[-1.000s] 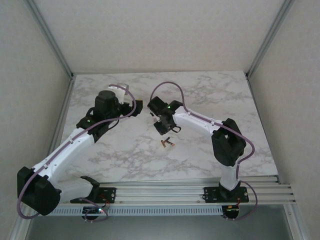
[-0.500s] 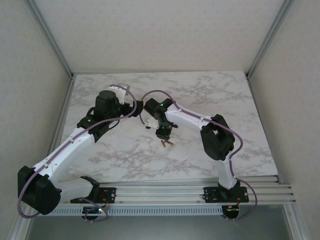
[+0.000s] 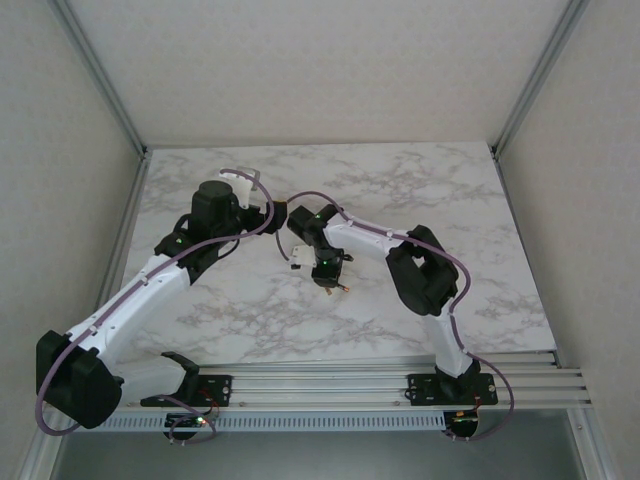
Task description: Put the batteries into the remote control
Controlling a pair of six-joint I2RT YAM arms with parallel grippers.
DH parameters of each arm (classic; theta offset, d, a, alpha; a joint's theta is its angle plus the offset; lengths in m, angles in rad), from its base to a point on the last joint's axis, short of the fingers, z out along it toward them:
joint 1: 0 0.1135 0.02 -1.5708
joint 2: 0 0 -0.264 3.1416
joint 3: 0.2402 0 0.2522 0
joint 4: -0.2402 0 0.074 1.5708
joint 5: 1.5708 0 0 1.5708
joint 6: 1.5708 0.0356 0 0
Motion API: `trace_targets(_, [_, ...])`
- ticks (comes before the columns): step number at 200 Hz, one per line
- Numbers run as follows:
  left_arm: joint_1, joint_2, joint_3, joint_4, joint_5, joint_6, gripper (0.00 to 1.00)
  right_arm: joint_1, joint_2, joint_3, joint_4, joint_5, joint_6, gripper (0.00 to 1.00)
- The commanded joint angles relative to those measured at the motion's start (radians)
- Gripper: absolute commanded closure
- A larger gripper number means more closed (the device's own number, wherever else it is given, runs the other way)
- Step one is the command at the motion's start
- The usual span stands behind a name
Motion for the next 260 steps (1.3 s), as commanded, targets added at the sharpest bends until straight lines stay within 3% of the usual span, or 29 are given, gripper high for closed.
trace_targets(1, [0.003, 0.005, -0.001, 0.025, 0.011, -0.007, 0.00, 0.008, 0.040, -0.011, -0.005, -0.020, -0.023, 0.59])
trace_targets(77, [0.003, 0.006, 0.000, 0.023, 0.009, -0.006, 0.00, -0.010, 0.049, -0.014, -0.034, -0.016, -0.047, 0.61])
trace_targets(148, [0.003, 0.010, 0.002, 0.020, 0.010, -0.007, 0.00, -0.025, -0.150, -0.107, 0.092, -0.120, -0.065, 0.58])
trace_targets(260, [0.003, 0.017, 0.003, 0.019, 0.011, -0.006, 0.00, -0.025, -0.058, -0.147, 0.147, -0.061, -0.114, 0.58])
